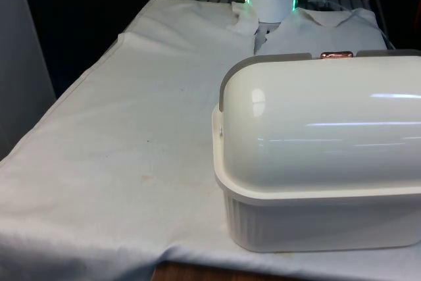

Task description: Open the lid, then close it.

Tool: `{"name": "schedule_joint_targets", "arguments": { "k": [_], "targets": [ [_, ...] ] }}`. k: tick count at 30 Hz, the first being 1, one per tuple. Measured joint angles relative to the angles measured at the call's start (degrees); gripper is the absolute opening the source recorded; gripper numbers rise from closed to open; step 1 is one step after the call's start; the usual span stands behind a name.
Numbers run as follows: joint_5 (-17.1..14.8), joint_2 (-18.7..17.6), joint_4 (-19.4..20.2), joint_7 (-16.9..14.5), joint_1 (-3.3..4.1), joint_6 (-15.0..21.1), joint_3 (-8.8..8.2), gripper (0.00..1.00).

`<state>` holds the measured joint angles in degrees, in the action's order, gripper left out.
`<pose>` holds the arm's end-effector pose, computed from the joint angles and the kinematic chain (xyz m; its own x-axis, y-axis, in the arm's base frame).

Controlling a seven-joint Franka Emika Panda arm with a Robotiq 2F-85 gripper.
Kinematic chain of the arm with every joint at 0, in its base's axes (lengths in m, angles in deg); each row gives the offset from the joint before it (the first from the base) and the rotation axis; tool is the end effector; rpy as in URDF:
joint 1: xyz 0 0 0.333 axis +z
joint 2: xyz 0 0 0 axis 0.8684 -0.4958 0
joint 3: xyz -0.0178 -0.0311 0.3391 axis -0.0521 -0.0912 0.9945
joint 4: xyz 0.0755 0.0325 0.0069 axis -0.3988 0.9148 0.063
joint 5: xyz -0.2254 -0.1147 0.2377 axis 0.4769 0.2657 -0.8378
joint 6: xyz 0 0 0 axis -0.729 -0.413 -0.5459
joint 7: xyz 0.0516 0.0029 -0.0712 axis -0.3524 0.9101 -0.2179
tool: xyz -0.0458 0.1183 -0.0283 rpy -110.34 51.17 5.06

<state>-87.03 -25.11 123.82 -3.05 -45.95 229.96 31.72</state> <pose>0.6708 0.1155 0.5194 0.7427 0.1862 0.6432 0.2151 -0.9760 0.0342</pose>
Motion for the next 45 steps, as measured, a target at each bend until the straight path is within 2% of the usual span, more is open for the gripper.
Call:
{"name": "schedule_joint_targets", "arguments": {
  "k": [19,30,31,32,36,38,39,40,45],
  "targets": [
    [0.0,-4.5,-2.5,0.0,-0.63,2.2,-0.8,1.0],
    [0.0,-4.7,-2.6,0.0,-0.57,2.6,-0.74,0.99],
    [0.0,-4.8,-2.6,0.0,-0.57,2.6,-0.74,0.96],
    [0.0,-4.9,-2.7,0.0,-0.57,2.7,-0.74,0.86],
    [0.0,-5.0,-2.8,0.1,-0.52,2.8,-0.74,0.64],
    [0.0,-5.0,-2.8,0.1,-0.52,2.8,-0.74,0.56],
    [0.0,-5.0,-2.8,0.1,-0.52,2.8,-0.74,0.56],
    [0.0,-5.0,-2.8,0.1,-0.52,2.8,-0.74,0.46],
    [0.0,-5.1,-2.9,0.1,-0.52,2.8,-0.74,0.21]
  ]
}}
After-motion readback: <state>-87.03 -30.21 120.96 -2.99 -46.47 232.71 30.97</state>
